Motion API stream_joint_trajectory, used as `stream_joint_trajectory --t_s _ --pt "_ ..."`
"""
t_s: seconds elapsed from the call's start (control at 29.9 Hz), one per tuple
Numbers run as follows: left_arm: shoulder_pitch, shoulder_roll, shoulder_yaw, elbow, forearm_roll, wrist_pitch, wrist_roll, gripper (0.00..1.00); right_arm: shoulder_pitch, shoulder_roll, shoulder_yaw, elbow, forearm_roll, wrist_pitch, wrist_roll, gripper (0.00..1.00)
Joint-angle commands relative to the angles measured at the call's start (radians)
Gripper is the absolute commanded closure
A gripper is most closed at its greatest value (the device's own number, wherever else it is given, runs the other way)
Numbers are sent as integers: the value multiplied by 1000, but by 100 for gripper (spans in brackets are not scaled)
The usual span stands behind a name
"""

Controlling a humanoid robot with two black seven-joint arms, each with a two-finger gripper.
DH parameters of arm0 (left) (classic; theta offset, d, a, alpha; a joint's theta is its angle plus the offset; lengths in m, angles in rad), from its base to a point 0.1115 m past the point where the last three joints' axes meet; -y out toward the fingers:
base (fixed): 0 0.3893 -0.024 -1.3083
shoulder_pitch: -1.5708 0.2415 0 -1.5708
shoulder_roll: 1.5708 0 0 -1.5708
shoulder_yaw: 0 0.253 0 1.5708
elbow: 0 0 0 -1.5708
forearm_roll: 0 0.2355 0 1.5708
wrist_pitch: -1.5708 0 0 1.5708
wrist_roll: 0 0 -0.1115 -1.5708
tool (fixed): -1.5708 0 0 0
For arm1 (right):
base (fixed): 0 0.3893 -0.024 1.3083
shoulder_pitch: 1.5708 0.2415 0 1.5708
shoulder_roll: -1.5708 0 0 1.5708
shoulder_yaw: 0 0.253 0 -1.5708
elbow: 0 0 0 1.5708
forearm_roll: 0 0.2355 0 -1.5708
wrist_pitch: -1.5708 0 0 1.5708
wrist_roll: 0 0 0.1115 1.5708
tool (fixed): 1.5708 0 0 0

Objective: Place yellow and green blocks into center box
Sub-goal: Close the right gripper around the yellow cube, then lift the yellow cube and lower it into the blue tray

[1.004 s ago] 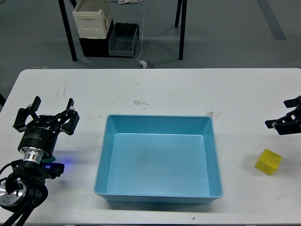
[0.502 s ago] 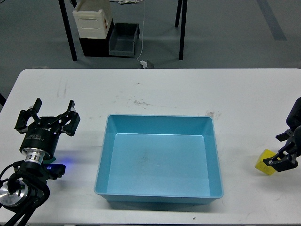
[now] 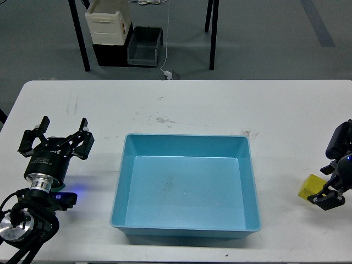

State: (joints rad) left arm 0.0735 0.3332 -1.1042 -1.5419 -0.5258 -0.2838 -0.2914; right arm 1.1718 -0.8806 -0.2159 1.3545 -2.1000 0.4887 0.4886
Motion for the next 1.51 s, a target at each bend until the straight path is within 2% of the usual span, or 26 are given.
stream_joint_trajectory --t_s 0.0,0.3,0.37,0.74,0.8,0.87,1.1,1.17,1.27,1.47 --pt "0 0 1 0 0 0 0 0 -11 0 0 -8 0 0 0 2" --pt "0 -2 4 6 1 0 -2 0 -17 0 -26 -9 0 0 0 6" --pt "0 -2 4 9 1 0 0 0 -17 5 -25 -11 3 0 0 17" --pt "0 -8 -2 23 1 -2 0 0 -15 75 -26 -81 5 0 0 18" --pt "0 -8 -3 23 1 -2 0 0 -17 80 -26 -83 3 0 0 26" --pt "0 -8 -3 25 1 -2 -2 0 -15 81 -26 -83 0 0 0 42" --pt "0 -8 -3 28 0 -2 -2 0 -4 80 -28 -80 -17 0 0 85" --pt "0 -8 -3 29 1 -2 -2 0 0 77 -28 -80 -29 0 0 95" --pt "-1 -8 -3 28 0 -2 -2 0 25 69 -16 -84 -29 0 0 99" --pt "-1 -8 -3 28 0 -2 0 0 198 14 73 -98 17 -22 0 100"
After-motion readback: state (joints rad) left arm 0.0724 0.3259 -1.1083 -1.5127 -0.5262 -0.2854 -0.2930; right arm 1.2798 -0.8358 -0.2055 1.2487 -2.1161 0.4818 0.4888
